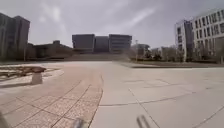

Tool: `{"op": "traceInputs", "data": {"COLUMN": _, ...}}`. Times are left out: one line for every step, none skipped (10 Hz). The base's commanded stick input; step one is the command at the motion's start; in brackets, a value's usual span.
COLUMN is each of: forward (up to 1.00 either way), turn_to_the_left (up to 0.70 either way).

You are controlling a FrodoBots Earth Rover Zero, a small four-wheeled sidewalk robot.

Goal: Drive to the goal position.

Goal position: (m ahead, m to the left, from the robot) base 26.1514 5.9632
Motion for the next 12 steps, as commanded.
{"op": "traceInputs", "data": {"forward": 0.70, "turn_to_the_left": 0.00}}
{"op": "traceInputs", "data": {"forward": 0.70, "turn_to_the_left": 0.00}}
{"op": "traceInputs", "data": {"forward": 0.70, "turn_to_the_left": 0.00}}
{"op": "traceInputs", "data": {"forward": 0.70, "turn_to_the_left": 0.00}}
{"op": "traceInputs", "data": {"forward": 0.70, "turn_to_the_left": 0.00}}
{"op": "traceInputs", "data": {"forward": 0.70, "turn_to_the_left": 0.00}}
{"op": "traceInputs", "data": {"forward": 0.70, "turn_to_the_left": 0.02}}
{"op": "traceInputs", "data": {"forward": 0.70, "turn_to_the_left": 0.18}}
{"op": "traceInputs", "data": {"forward": 0.70, "turn_to_the_left": 0.17}}
{"op": "traceInputs", "data": {"forward": 0.70, "turn_to_the_left": 0.00}}
{"op": "traceInputs", "data": {"forward": 0.70, "turn_to_the_left": 0.00}}
{"op": "traceInputs", "data": {"forward": 0.70, "turn_to_the_left": 0.00}}
